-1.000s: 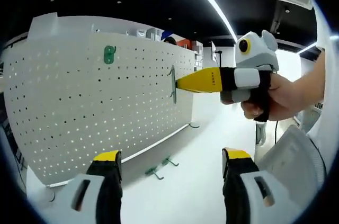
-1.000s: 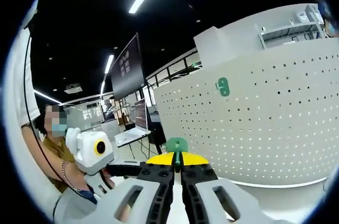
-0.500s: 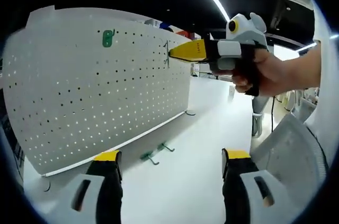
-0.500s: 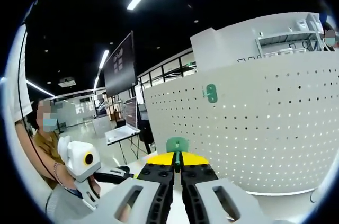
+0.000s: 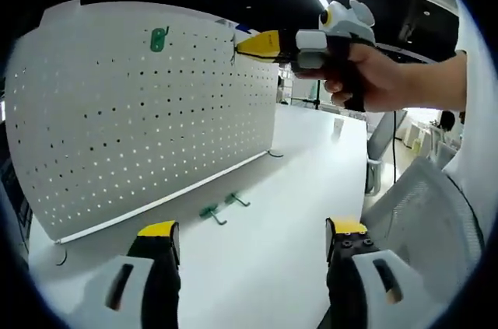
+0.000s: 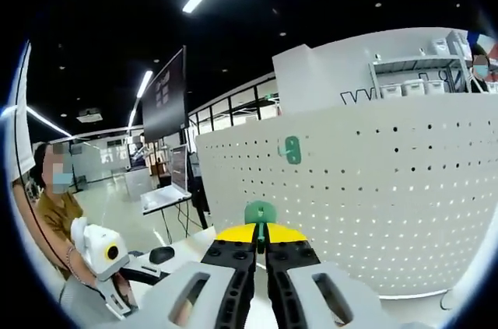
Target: Insert the hook assembly into the mounting plate slot until the hook locks in place.
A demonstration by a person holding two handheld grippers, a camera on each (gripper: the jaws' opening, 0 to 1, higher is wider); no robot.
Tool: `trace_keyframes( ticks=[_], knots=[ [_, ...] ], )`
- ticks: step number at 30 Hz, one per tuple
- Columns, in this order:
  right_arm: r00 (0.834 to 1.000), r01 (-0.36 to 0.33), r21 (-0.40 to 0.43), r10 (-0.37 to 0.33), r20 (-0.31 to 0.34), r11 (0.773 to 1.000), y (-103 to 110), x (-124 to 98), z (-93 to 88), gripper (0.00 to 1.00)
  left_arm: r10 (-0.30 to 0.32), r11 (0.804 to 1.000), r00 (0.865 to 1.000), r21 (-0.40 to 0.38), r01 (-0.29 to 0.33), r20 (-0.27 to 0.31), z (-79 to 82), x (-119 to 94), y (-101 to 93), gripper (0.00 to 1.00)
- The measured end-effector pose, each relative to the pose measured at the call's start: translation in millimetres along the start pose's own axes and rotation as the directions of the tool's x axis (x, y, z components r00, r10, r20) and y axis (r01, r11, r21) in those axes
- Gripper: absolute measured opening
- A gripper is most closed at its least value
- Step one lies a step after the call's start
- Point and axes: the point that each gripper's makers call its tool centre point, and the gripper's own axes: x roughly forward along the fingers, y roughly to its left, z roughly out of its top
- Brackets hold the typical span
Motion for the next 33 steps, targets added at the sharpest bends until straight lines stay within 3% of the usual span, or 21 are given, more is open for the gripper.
trace_keyframes(
  ticks=[7,16,28,30,33],
  knots=[
    [0.998,0.061,-0.027,-0.060,0.011,0.998,-14,5,12.5,0.00,0.001,1.000,1.000,-0.016,-0.001,-0.007,-6.6,-2,-1.3,0.79],
    [0.983,0.181,-0.044,-0.179,0.039,0.983,-42,18,32.2,0.00,0.014,0.999,1.000,-0.029,-0.014,-0.003,-9.9,-6,2.5,0.78],
    [0.962,0.266,-0.056,-0.261,0.077,0.962,-62,43,51.2,0.01,0.014,1.000,1.000,-0.024,-0.015,-0.016,-13.2,-4,1.0,0.78],
    [0.960,0.259,-0.061,-0.250,0.125,0.964,-61,48,59.4,0.01,0.013,1.000,1.000,-0.027,-0.013,-0.014,-13.3,-3,0.7,0.78],
    [0.957,0.275,-0.072,-0.265,0.119,0.959,-63,56,60.7,0.01,0.017,1.000,1.000,-0.021,-0.018,-0.014,-14.0,-4,0.0,0.78]
  ],
)
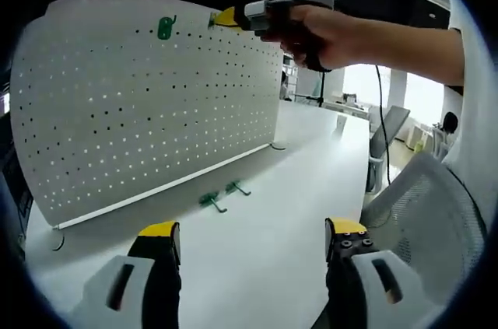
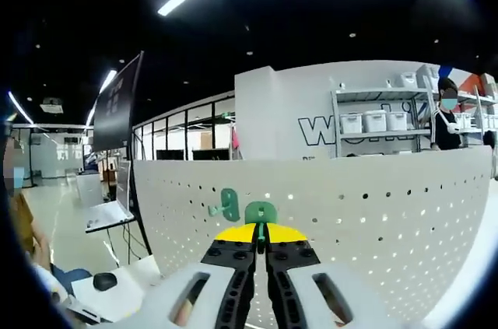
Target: Insert the hook assembly into the mounting plate slot until the hook locks in place.
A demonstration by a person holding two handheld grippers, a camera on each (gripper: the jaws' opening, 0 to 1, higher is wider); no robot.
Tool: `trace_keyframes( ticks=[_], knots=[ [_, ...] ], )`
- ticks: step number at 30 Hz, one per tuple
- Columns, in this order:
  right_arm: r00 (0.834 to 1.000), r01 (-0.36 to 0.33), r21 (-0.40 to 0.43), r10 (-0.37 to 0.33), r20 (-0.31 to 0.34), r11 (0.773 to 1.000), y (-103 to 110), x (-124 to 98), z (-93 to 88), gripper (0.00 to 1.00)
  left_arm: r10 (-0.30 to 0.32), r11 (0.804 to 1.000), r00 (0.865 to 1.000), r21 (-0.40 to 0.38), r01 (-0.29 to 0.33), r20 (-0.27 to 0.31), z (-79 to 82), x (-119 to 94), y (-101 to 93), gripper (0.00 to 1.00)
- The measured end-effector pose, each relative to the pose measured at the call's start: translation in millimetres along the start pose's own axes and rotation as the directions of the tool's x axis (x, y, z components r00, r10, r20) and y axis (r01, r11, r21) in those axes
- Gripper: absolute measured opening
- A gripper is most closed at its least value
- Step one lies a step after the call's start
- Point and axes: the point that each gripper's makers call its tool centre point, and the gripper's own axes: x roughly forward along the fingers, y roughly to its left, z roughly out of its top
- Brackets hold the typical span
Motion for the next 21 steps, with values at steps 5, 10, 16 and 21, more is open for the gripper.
trace_keyframes(
  ticks=[5,10,16,21],
  knots=[
    [1.000,0.019,-0.009,-0.018,0.020,1.000,-2,11,2.8,0.01,0.009,1.000,1.000,-0.014,-0.009,0.009,1.1,-1,3.9,0.77],
    [0.999,0.037,-0.049,-0.035,0.031,0.998,-3,21,4.2,0.01,0.011,1.000,1.000,-0.016,-0.011,0.011,0.2,-1,4.2,0.77],
    [0.999,0.046,-0.067,-0.045,0.023,0.997,-4,30,-0.3,0.01,0.016,1.000,1.000,-0.022,-0.016,0.010,-0.1,-1,5.6,0.77],
    [0.998,0.056,-0.060,-0.054,0.024,0.997,-8,34,-1.7,0.01,0.017,1.000,1.000,-0.026,-0.017,0.006,-1.8,-1,6.2,0.76]
  ],
)
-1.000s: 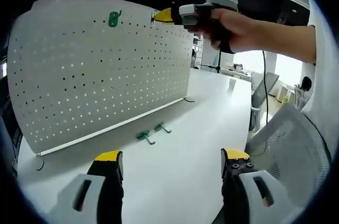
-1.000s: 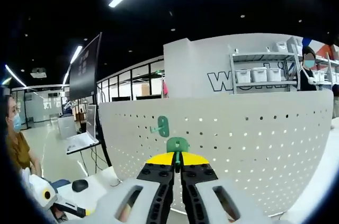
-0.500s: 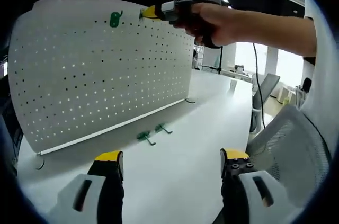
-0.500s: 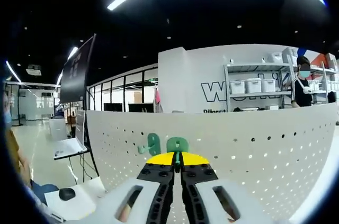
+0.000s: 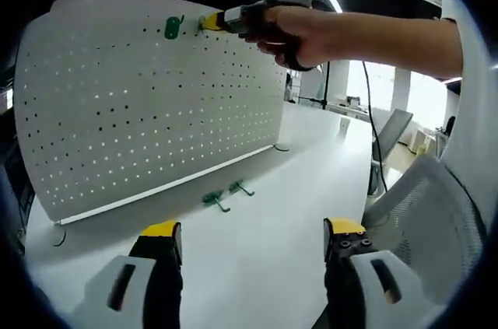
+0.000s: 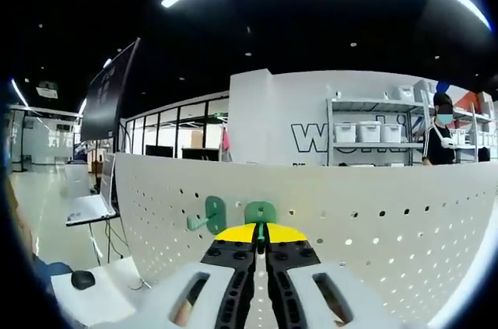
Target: Insert the hook assembly into the mounting plate slot until the hook locks in place.
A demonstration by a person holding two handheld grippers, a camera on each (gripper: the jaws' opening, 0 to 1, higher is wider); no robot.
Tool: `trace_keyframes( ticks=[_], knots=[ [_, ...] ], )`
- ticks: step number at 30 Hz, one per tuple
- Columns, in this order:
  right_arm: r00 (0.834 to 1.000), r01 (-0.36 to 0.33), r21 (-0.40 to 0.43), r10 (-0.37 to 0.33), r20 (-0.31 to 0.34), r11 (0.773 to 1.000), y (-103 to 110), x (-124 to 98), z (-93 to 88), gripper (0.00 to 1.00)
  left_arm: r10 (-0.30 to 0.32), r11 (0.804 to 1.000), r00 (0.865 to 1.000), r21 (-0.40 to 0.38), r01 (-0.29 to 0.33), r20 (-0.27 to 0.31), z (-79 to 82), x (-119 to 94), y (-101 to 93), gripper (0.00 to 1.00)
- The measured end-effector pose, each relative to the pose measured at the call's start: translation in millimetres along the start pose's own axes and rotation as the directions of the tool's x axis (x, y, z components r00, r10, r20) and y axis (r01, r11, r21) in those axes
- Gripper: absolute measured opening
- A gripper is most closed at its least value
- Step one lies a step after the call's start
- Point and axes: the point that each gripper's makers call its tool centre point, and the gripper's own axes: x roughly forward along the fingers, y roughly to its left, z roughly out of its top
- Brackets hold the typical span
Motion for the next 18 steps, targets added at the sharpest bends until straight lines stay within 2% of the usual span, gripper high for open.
trace_keyframes(
  ticks=[12,15,18],
  knots=[
    [1.000,0.013,0.028,-0.012,-0.001,1.000,-0.2,8.6,-3.4,0.01,0.012,1.000,1.000,-0.014,-0.012,-0.009,-4.0,-0.6,5.4,0.75],
    [1.000,0.031,0.046,-0.031,-0.001,0.998,-0.8,8.4,-3.0,0.01,0.014,1.000,1.000,-0.016,-0.014,-0.010,-4.7,-0.8,5.6,0.75],
    [0.997,0.071,0.021,-0.071,-0.003,0.997,0.6,9.2,-3.3,0.01,0.015,1.000,1.000,-0.018,-0.015,-0.013,-5.8,-0.7,6.0,0.74]
  ],
)
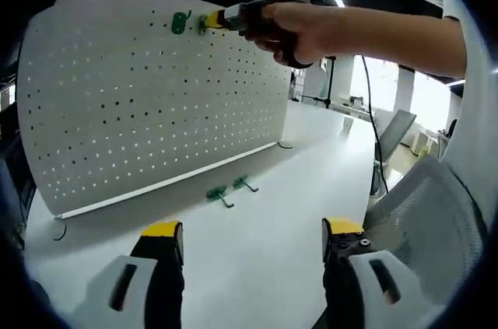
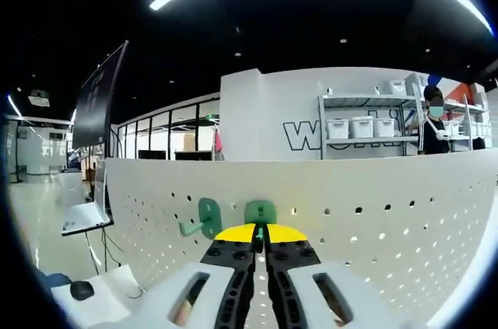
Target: Insert the hook assembly into the mounting plate slot until the hook locks in place.
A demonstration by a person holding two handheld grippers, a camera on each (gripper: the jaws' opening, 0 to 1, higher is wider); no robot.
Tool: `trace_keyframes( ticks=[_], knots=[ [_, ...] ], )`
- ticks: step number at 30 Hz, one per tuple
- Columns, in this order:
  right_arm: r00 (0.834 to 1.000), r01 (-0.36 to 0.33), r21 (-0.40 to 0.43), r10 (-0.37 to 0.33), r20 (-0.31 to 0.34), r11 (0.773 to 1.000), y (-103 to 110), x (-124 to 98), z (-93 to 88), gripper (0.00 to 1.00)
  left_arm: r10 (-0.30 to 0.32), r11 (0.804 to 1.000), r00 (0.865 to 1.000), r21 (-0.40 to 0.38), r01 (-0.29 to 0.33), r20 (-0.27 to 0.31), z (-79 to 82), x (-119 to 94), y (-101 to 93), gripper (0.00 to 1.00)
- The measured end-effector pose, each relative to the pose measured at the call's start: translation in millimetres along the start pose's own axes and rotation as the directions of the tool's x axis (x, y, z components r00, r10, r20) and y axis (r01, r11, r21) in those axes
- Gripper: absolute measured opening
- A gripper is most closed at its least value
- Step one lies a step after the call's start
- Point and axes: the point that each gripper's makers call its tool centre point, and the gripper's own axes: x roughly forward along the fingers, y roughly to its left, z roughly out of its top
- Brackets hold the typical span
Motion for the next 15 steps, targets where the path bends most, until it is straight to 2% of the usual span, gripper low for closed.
trace_keyframes(
  ticks=[6,15],
  knots=[
    [0.997,0.081,-0.020,-0.081,-0.014,0.997,0.1,2.8,0.0,0.01,-0.002,1.000,1.000,-0.001,0.002,0.007,0.7,-0.3,-1.0,0.73],
    [0.988,0.151,-0.027,-0.152,-0.027,0.988,0.9,3.9,-3.9,0.03,-0.010,1.000,0.999,-0.016,0.011,0.038,6.0,-1.9,-2.8,0.74]
  ],
)
